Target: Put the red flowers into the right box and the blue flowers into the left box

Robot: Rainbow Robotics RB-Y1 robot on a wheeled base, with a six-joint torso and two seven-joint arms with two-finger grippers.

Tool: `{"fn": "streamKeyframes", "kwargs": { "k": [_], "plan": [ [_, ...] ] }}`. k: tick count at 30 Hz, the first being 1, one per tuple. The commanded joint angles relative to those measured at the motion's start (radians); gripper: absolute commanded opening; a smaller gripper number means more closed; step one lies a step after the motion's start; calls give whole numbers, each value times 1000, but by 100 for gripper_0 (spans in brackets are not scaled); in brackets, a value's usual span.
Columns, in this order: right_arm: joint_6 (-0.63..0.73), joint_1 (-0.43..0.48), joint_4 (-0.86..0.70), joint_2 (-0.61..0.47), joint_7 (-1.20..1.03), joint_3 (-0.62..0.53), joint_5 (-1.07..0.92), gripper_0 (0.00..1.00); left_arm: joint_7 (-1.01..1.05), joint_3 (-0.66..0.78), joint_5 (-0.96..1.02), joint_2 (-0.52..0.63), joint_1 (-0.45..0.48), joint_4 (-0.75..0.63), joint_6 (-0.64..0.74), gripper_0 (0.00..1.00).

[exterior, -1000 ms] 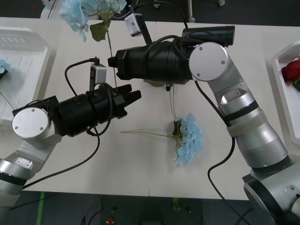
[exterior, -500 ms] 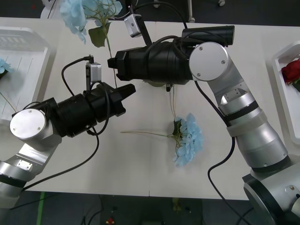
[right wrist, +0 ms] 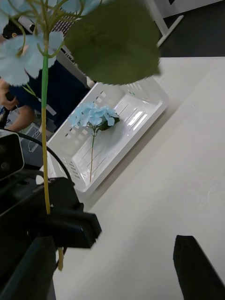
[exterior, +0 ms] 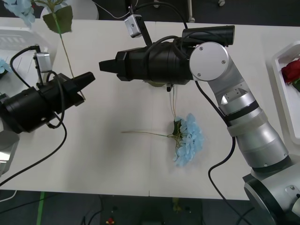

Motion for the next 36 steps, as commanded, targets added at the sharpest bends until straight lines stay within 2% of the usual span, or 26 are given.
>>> {"fn": "streamKeyframes", "kwargs": {
  "k": [1, 6, 12, 16, 17, 18, 24, 29, 33, 34, 35, 36],
  "plan": [
    [4, -12, -36, -43, 35, -4, -24, 99, 11, 192, -67, 55, 30, 22, 117, 0],
    [16, -11, -36, -87, 33, -4, 5, 100, 31, 392, -180, 104, -7, 108, 238, 0],
    [130, -12, -34, -152, -43, -17, 40, 99, 56, 473, -341, 167, -92, 261, 196, 0],
    [191, -12, -56, -192, -451, -8, 0, 99, 73, 473, -499, 187, -178, 387, 83, 0],
    [195, -12, -63, -196, -485, -7, 2, 100, 76, 472, -513, 188, -184, 397, 75, 0],
    [223, -12, -88, -210, -692, -2, 26, 99, 85, 467, -588, 199, -228, 468, 25, 0],
    [277, -12, -86, -230, -1255, 4, 19, 99, 115, 472, -761, 248, -343, 686, -55, 0],
    [284, -11, -88, -239, -1611, 33, 7, 100, 140, 485, -883, 294, -372, 778, -67, 0],
    [277, -11, -90, -242, -1870, 96, 59, 99, 161, 485, -919, 307, -369, 782, -69, 0],
    [277, -11, -90, -242, -1930, 116, 73, 100, 169, 485, -921, 307, -369, 782, -67, 15],
    [277, -9, -91, -245, -1959, 125, 80, 99, 171, 485, -919, 307, -369, 782, -67, 26],
    [280, -9, -96, -250, -2007, 144, 97, 100, 177, 485, -919, 307, -368, 782, -67, 45]
  ]
}}
